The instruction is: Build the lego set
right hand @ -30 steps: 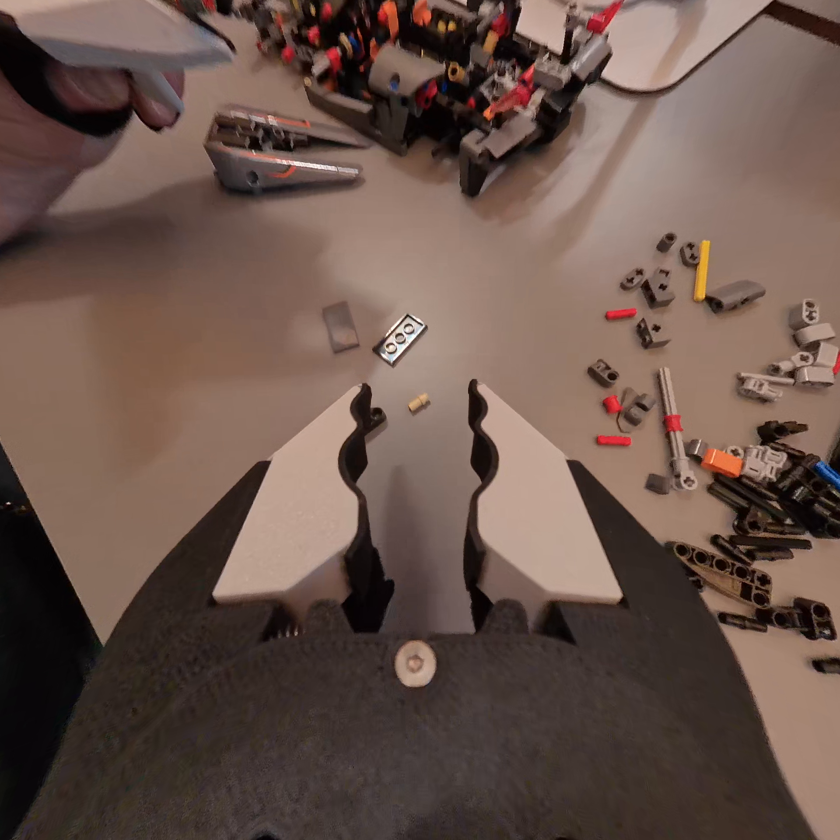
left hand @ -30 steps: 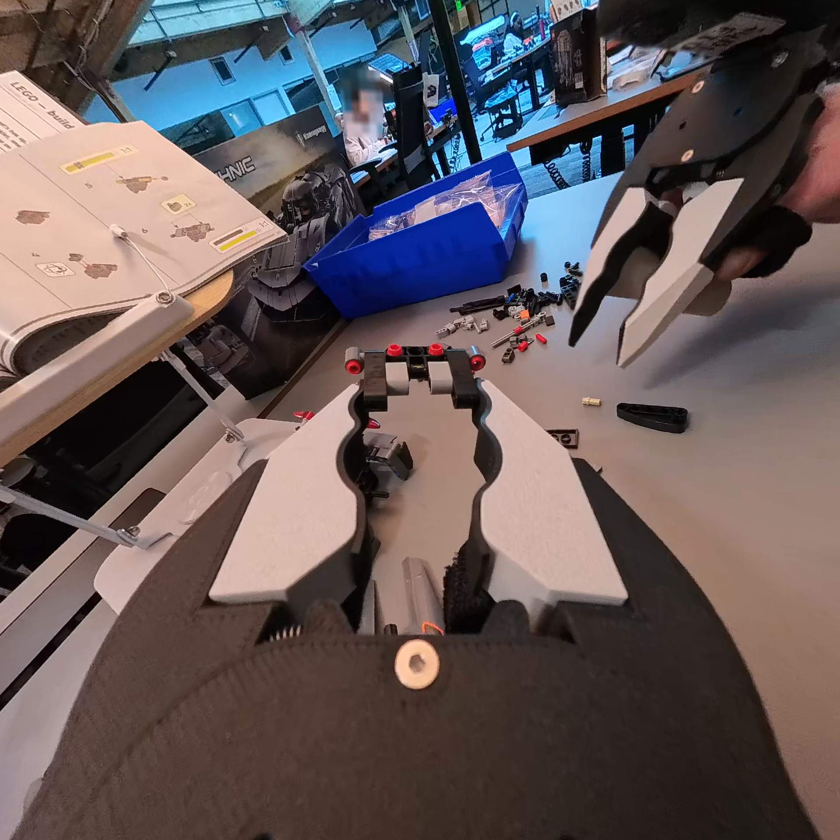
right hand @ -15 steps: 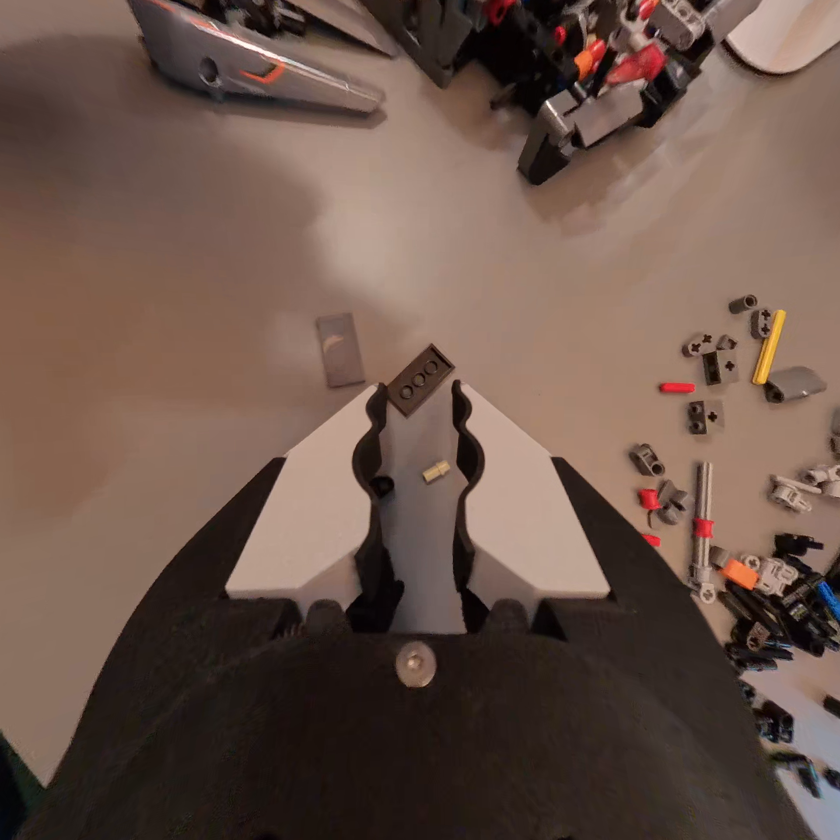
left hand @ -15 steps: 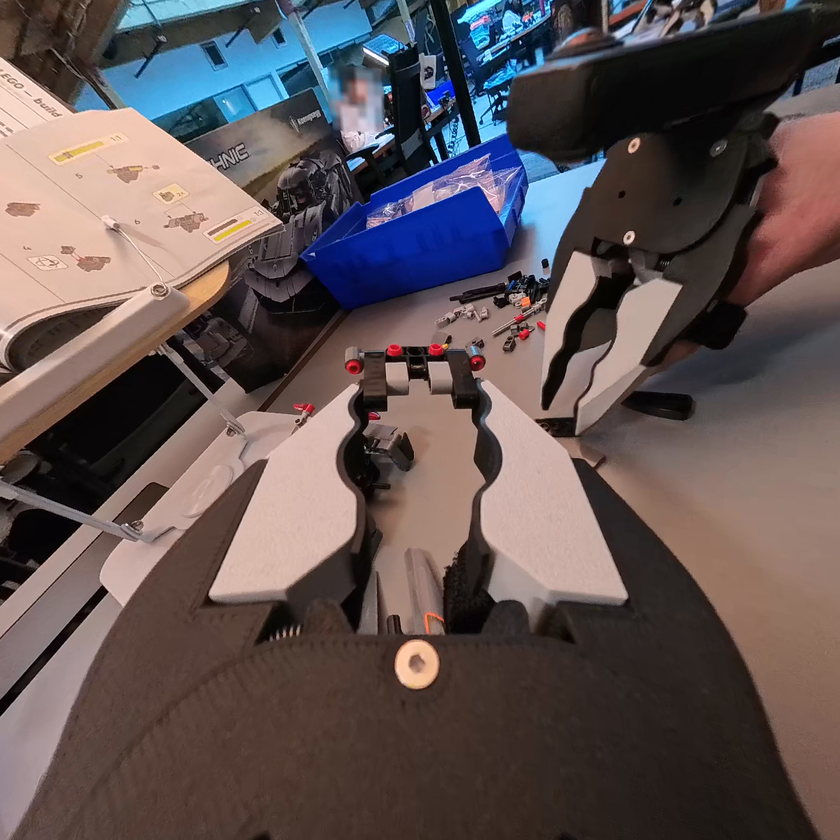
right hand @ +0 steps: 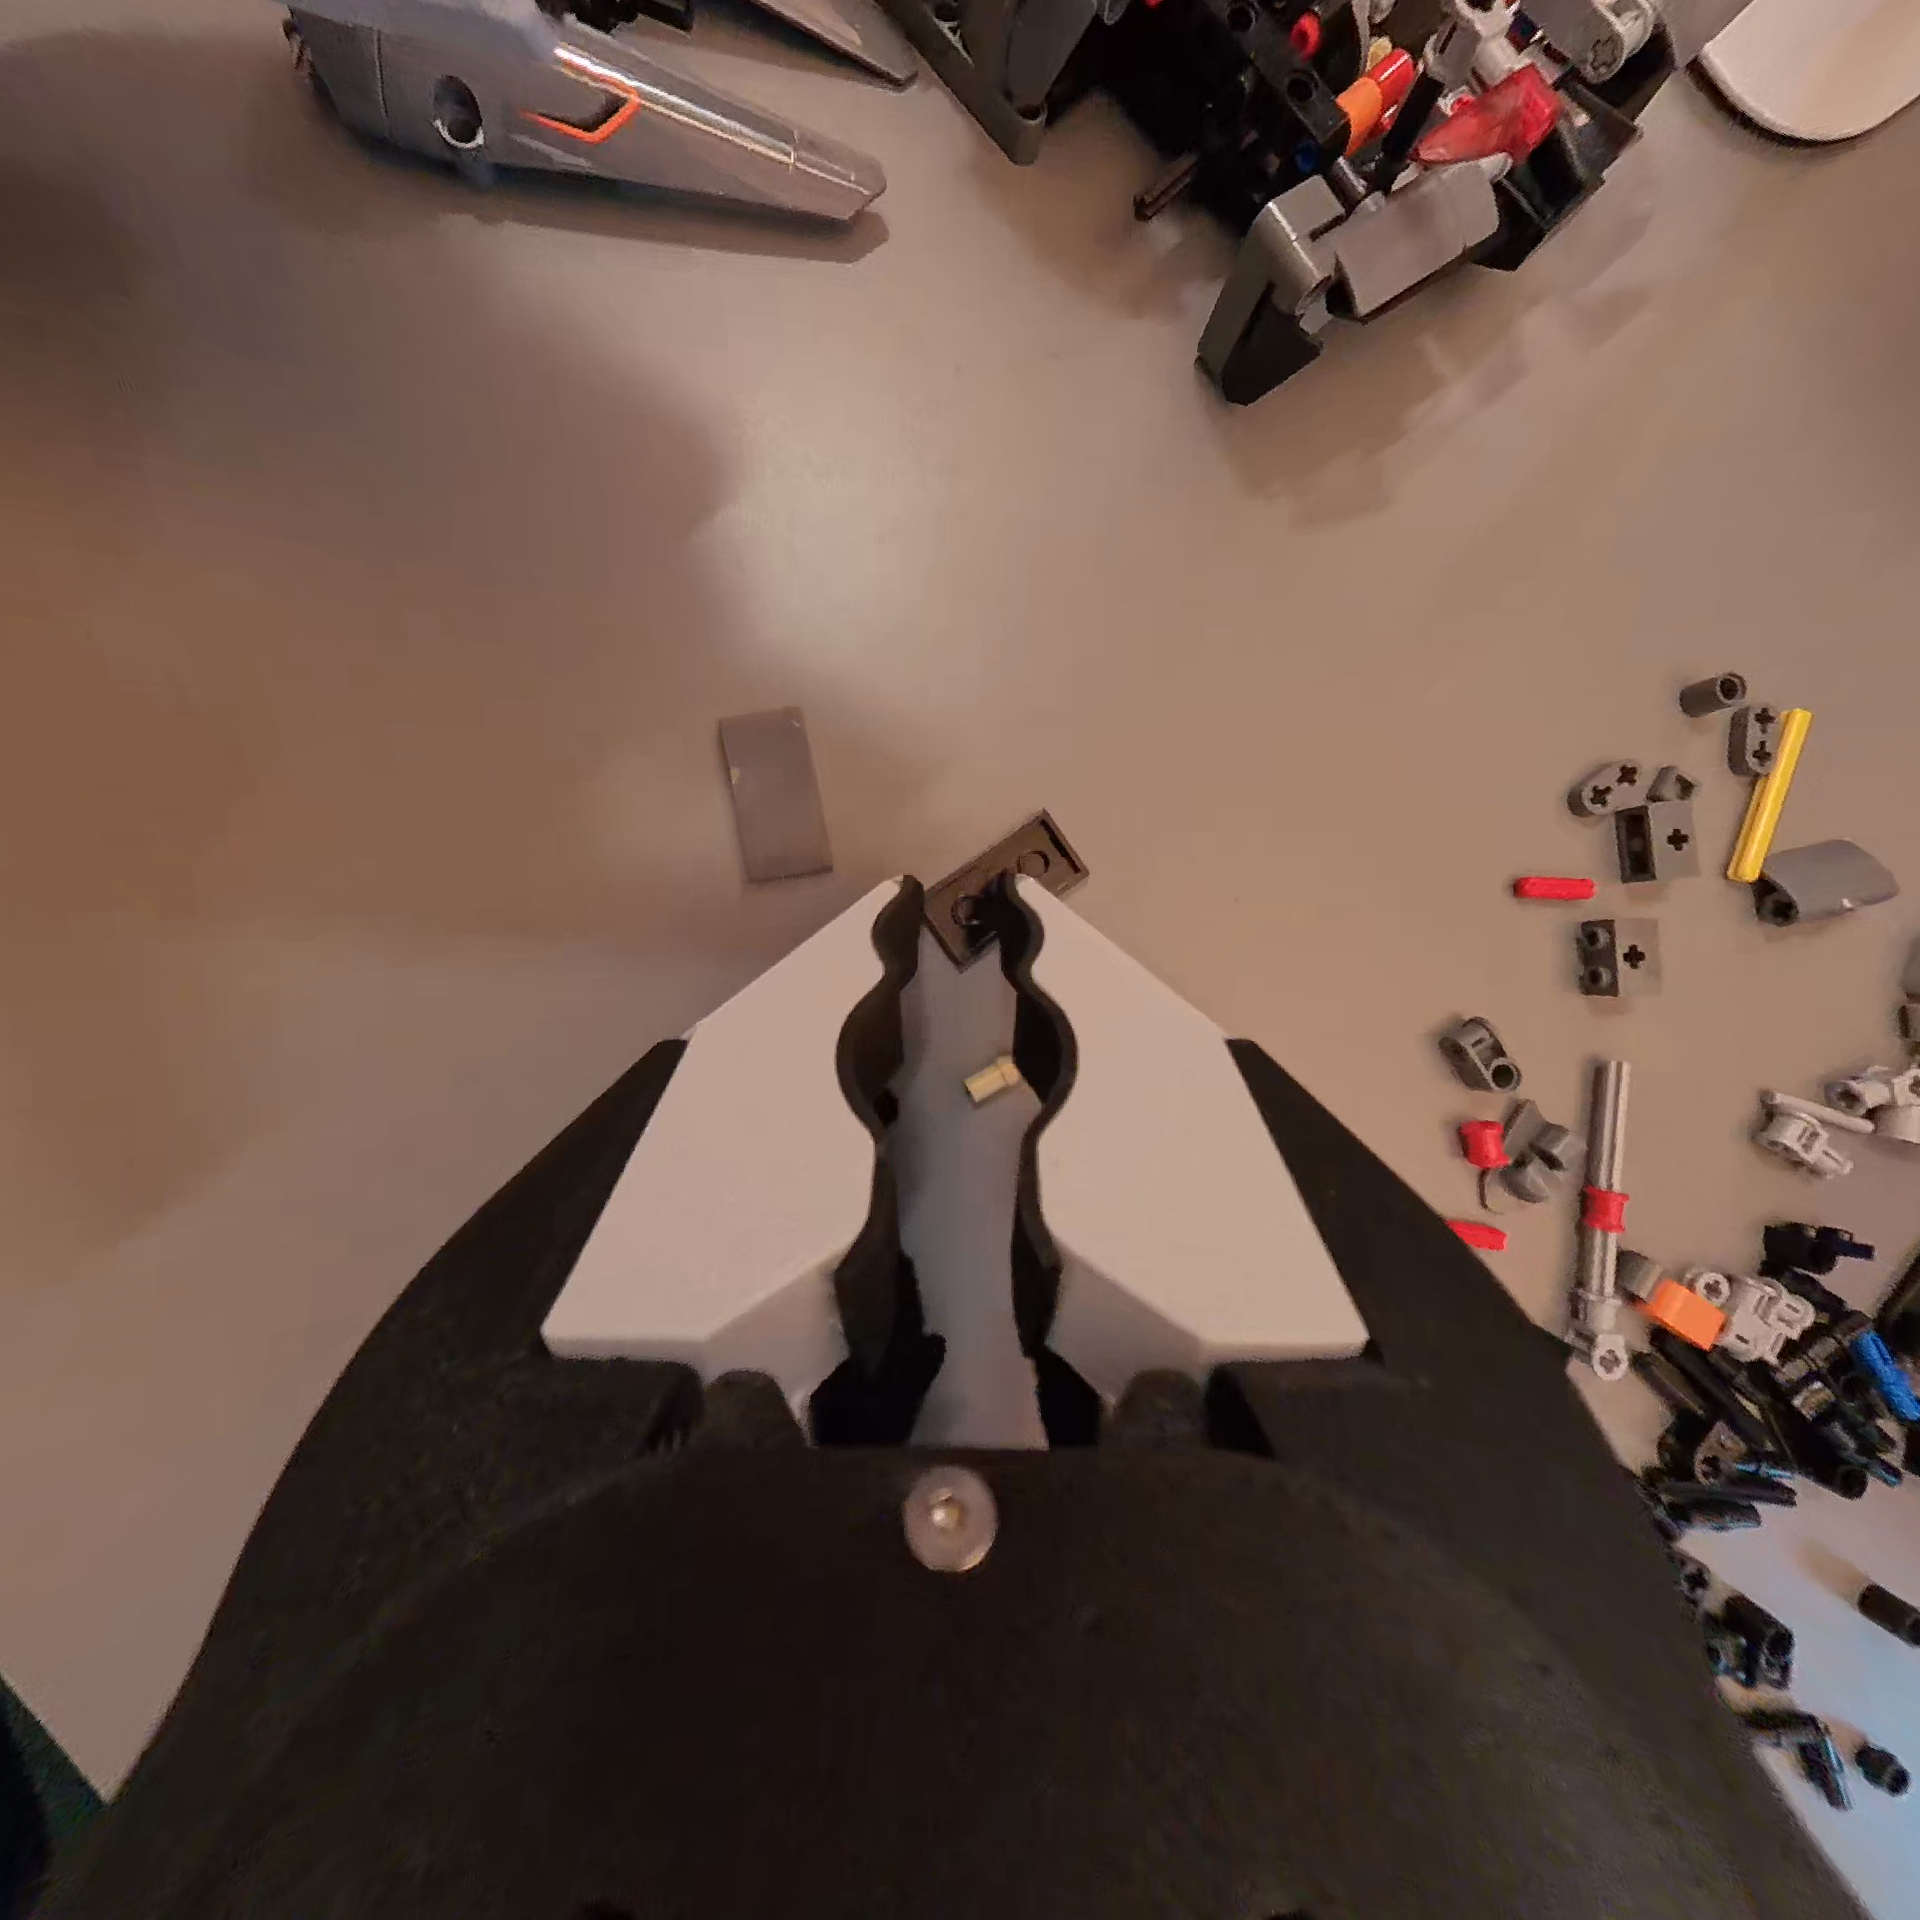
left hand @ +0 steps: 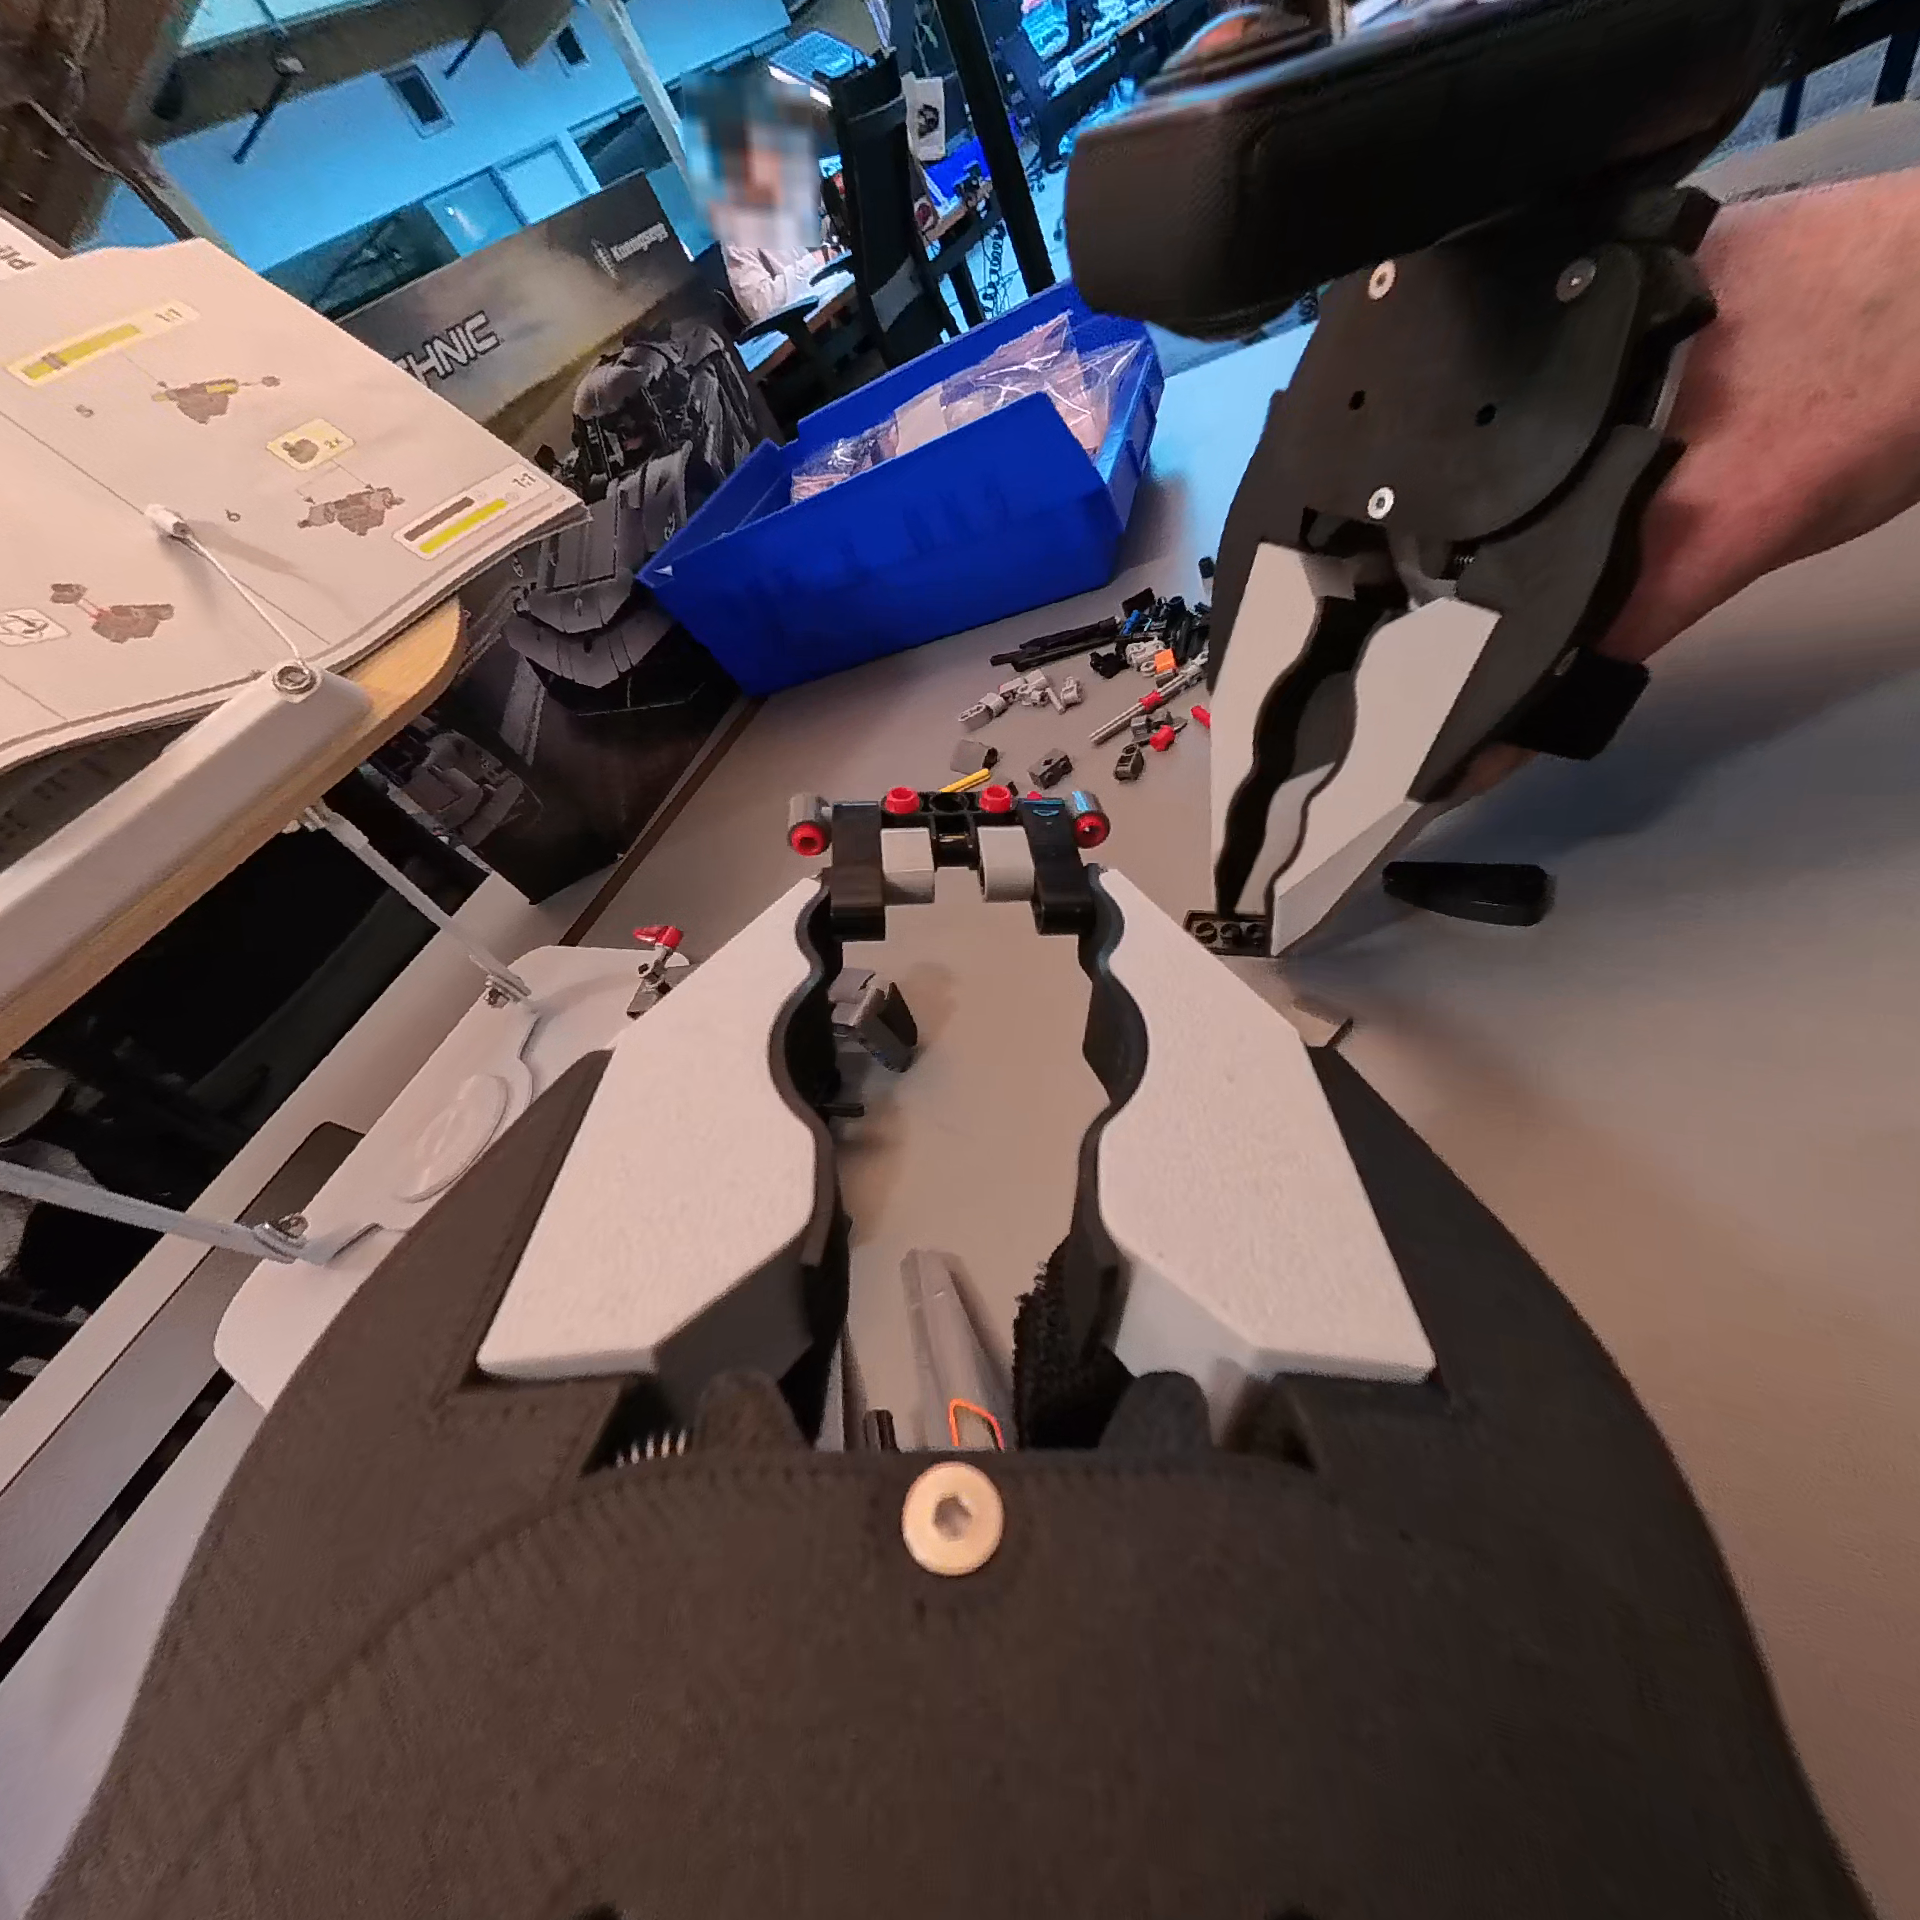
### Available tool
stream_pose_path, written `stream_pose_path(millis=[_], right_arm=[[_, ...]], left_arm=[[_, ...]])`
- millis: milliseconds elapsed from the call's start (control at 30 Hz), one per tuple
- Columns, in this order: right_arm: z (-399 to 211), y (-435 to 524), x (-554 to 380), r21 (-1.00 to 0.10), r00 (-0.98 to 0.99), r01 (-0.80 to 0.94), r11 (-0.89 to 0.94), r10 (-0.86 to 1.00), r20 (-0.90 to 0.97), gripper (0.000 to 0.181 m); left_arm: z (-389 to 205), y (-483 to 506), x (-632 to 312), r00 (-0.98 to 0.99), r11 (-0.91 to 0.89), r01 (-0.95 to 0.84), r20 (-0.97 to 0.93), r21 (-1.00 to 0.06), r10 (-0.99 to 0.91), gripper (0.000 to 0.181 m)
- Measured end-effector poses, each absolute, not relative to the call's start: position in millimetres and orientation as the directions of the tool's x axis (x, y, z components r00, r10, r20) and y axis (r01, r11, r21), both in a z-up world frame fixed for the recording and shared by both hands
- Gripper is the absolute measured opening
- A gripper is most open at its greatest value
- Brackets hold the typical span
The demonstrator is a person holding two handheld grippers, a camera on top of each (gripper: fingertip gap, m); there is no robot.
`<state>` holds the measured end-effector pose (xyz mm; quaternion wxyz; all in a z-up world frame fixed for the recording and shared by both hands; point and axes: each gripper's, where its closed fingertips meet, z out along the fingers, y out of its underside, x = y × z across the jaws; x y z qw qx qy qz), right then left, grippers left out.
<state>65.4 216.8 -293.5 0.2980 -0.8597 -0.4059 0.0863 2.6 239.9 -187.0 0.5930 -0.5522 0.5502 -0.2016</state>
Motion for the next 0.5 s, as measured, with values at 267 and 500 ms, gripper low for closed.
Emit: stream_pose_path(millis=[267,500], right_arm=[[-297,222,66,-0.597,0.719,0.576,-0.558,0.694,0.046,0.025],[-297,225,61,-0.58,0.664,0.635,-0.511,0.744,0.071,0.016]], left_arm=[[-191,239,6,0.302,0.309,-0.376,-0.431,-0.873,-0.85,0.043],[-191,241,4,0.306,0.307,-0.378,-0.43,-0.874,-0.849,0.043]])
